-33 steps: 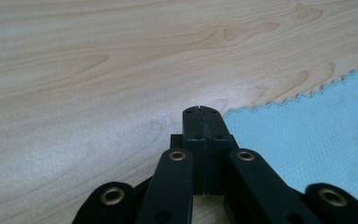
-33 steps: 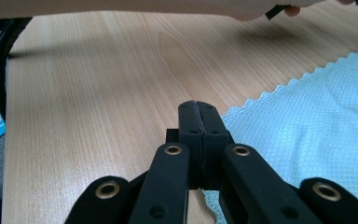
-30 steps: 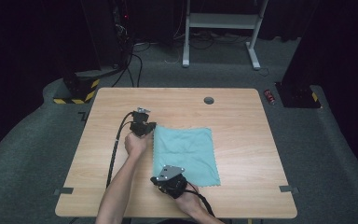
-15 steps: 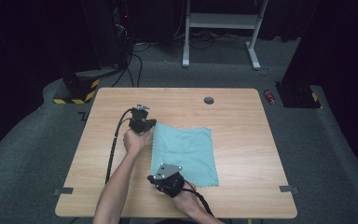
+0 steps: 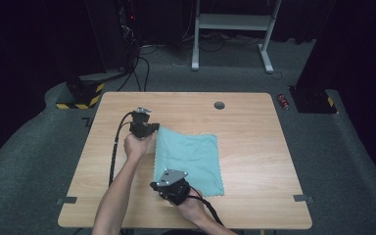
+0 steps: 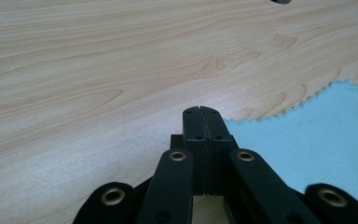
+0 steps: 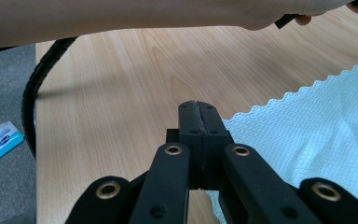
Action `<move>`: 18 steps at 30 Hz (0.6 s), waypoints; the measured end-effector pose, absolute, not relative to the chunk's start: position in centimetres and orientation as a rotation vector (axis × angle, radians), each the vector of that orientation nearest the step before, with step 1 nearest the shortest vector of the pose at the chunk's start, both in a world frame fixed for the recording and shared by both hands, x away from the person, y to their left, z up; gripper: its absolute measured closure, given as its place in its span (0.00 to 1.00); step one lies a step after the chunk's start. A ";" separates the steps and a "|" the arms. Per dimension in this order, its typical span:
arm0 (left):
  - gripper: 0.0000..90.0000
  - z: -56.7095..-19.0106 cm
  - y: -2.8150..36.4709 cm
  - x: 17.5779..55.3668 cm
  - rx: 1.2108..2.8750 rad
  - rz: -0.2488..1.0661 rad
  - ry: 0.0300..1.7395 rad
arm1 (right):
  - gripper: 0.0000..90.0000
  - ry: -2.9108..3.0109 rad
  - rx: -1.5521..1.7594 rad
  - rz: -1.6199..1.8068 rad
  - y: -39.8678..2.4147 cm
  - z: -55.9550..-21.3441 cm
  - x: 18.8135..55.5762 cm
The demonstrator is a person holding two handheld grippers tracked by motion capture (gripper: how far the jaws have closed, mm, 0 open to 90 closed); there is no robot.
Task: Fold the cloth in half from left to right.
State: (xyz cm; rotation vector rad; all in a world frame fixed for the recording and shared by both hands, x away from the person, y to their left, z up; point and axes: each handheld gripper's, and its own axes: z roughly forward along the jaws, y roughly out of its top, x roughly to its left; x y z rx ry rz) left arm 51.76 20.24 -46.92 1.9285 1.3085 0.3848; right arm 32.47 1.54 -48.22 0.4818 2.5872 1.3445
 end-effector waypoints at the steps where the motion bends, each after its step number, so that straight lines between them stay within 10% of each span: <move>1: 1.00 -46.8 20.4 51.7 1.929 0.388 1.308 | 1.00 2.589 0.479 1.348 1.7 -48.2 32.5; 18: 1.00 -44.7 23.0 50.4 1.902 0.449 1.316 | 1.00 2.562 0.442 1.464 3.1 -46.1 32.0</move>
